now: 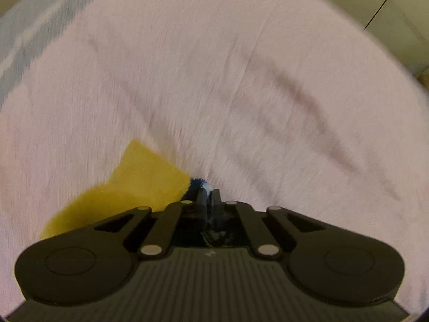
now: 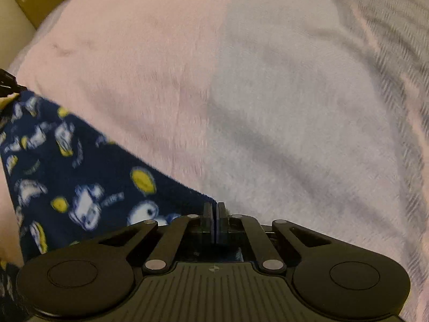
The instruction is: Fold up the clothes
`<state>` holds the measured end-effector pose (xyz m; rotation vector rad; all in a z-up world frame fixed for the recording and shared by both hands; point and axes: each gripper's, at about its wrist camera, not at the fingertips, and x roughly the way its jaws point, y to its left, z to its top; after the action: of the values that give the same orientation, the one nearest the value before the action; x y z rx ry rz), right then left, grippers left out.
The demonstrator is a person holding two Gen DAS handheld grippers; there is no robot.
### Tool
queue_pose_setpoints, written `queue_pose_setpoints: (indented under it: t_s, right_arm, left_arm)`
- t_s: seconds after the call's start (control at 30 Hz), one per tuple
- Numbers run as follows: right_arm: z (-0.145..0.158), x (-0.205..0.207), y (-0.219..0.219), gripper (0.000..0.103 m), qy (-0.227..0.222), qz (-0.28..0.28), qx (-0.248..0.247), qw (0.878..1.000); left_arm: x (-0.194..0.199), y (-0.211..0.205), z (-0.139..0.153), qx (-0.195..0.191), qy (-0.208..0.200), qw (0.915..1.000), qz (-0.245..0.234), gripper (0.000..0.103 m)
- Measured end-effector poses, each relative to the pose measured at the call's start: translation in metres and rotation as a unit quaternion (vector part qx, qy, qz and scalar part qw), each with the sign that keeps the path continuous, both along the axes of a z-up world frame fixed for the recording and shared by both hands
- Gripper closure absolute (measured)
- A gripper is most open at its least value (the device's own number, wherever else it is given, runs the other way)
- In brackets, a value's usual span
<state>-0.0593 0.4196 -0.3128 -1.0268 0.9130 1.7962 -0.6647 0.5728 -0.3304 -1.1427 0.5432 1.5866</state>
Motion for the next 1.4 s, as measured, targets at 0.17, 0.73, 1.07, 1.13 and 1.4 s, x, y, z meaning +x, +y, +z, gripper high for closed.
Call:
queue_pose_setpoints:
  t_s: [0.17, 0.73, 1.07, 1.13, 1.4]
  right_arm:
    - [0.024, 0.017, 0.005, 0.103, 0.031, -0.054, 0.072, 0.995]
    - [0.055, 0.093, -0.056, 0.06, -0.003, -0.245, 0.066, 0.967]
    - [0.069, 0.179, -0.147, 0.06, 0.031, -0.336, 0.022, 0.941]
    - [0.066, 0.188, -0.148, 0.06, 0.061, -0.33, 0.02, 0.942]
    - [0.019, 0.231, -0.114, 0.093, 0.162, -0.298, -0.009, 0.941]
  left_arm:
    - [0.007, 0.011, 0.015, 0.068, 0.004, 0.9977, 0.001, 0.101]
    - [-0.011, -0.087, 0.054, 0.013, 0.06, 0.9978, -0.027, 0.075]
    - [0.111, -0.178, 0.038, -0.003, -0.086, 0.9914, -0.098, 0.075]
    - [0.138, -0.19, 0.044, 0.002, -0.094, 0.9899, -0.106, 0.075]
    - [0.209, -0.258, 0.073, 0.025, -0.09, 0.9942, -0.054, 0.075]
